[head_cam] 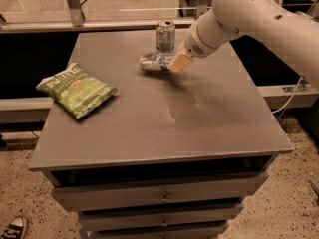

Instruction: Move redbull can near 7up can

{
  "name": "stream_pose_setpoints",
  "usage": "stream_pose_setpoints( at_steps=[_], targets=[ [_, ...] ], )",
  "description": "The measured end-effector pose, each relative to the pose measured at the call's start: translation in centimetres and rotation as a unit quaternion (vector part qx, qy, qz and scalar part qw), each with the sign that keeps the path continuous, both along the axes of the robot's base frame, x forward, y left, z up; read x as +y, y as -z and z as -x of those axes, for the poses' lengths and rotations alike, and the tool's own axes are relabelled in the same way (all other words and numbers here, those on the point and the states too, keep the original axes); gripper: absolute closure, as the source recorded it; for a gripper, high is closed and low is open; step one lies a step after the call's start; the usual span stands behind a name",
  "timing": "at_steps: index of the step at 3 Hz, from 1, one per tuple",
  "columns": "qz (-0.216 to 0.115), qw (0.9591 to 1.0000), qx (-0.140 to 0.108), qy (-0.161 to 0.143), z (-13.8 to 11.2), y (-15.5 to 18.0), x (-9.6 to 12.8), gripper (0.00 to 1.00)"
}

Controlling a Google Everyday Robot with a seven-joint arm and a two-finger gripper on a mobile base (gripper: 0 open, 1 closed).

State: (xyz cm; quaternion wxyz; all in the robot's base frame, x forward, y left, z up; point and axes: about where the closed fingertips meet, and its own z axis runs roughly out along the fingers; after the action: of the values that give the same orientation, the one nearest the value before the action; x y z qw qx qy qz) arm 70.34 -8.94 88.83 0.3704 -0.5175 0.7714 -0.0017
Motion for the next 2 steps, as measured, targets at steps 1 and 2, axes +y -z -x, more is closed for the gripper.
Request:
stream_pose_setpoints(
  at_steps=[1, 2],
  targets=[
    [0.006, 1.0000, -0.002, 0.002, -1.7, 0.5, -0.6, 0.62],
    [0.013, 0.9998, -0.007, 0.011, -3.0, 0.6, -1.5, 0.38]
  ],
)
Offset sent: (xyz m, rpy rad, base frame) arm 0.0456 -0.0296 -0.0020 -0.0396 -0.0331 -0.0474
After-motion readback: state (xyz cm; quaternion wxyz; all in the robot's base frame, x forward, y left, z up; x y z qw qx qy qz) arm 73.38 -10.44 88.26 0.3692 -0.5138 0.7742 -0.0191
